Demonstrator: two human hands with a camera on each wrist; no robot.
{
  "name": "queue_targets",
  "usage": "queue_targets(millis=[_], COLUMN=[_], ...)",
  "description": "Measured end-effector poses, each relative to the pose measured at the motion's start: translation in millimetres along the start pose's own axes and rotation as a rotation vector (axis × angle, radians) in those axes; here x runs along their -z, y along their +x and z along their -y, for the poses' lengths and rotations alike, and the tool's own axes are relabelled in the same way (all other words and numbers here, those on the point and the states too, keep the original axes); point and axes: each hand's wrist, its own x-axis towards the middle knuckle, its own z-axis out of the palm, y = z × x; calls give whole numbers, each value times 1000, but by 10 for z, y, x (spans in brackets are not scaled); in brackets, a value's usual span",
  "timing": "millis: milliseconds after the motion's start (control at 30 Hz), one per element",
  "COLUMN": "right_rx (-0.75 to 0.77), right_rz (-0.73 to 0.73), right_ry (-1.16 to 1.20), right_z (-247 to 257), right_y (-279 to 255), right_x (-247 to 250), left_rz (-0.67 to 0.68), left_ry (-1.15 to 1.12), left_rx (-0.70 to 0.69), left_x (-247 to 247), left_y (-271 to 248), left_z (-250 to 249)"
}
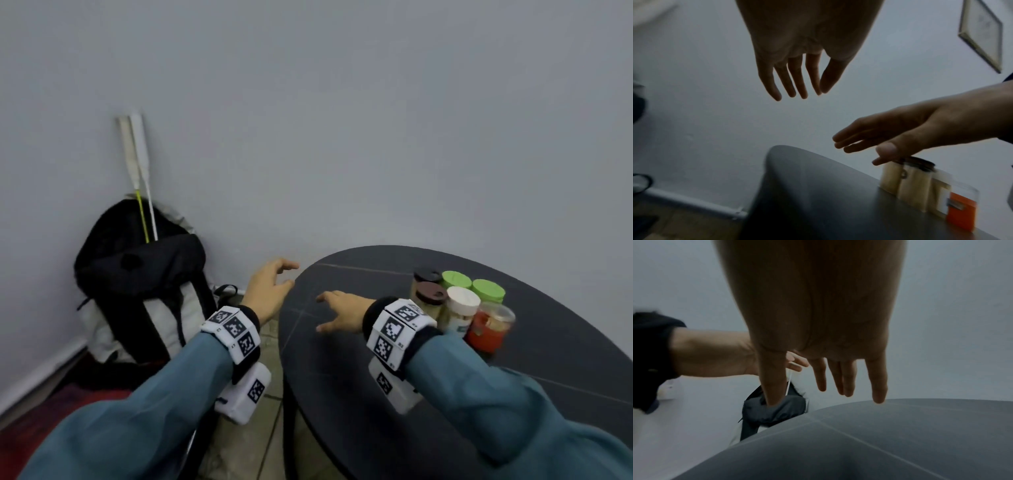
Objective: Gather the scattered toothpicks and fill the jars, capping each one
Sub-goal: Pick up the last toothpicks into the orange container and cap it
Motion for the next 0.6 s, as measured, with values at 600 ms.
queue_targets(millis=[600], right_rx=[-11], right_rz=[233], right_ry=[-190], right_z=[243], right_y=[1055], right_x=[-258], left_rz=[107], left_ry=[91], left_rx=[561], left_x=[-422], left_y=[-82], left_z=[2412])
